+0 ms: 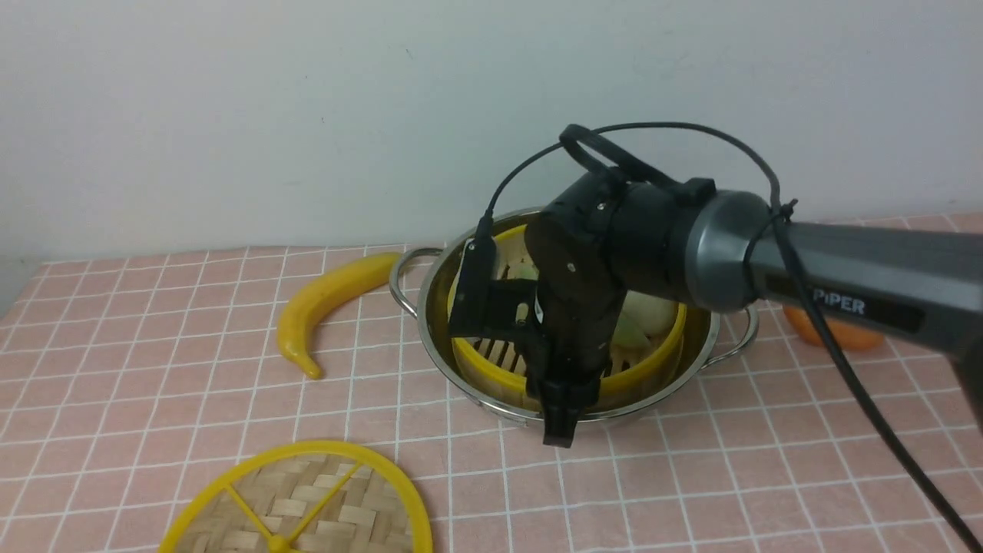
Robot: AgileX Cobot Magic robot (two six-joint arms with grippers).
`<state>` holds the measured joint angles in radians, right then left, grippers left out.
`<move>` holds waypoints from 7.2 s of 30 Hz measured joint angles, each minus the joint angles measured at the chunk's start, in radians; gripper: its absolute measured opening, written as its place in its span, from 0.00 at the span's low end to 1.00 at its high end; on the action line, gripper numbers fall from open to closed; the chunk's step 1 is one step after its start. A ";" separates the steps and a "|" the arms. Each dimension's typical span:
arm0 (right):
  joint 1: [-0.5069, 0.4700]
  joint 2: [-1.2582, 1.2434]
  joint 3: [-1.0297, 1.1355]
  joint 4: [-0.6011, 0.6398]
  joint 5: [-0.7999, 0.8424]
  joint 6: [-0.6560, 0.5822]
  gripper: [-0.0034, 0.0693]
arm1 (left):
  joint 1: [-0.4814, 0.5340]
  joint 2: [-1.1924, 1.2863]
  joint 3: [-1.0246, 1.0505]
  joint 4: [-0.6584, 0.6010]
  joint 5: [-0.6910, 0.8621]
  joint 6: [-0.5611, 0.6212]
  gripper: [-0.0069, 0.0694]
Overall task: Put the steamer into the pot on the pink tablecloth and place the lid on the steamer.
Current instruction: 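Place the bamboo steamer basket of food into the steel pot with the right gripper, then grasp the bamboo steamer lid lying on the table by its centre knob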
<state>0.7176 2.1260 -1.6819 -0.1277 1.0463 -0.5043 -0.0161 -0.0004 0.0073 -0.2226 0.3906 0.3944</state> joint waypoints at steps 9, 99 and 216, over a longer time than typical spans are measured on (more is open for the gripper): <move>0.000 -0.019 -0.061 -0.015 0.077 0.059 0.72 | 0.000 0.000 0.000 0.000 0.000 0.000 0.41; -0.620 -2.121 1.691 0.040 -0.699 0.757 0.24 | 0.000 0.000 0.000 0.000 0.000 0.000 0.41; -0.620 -2.121 1.691 0.040 -0.702 0.757 0.38 | -0.133 1.712 -0.959 0.098 0.664 -0.070 0.24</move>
<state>0.0980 0.0049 0.0093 -0.0879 0.3439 0.2532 -0.1496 1.7117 -0.9519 -0.1245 1.0545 0.3248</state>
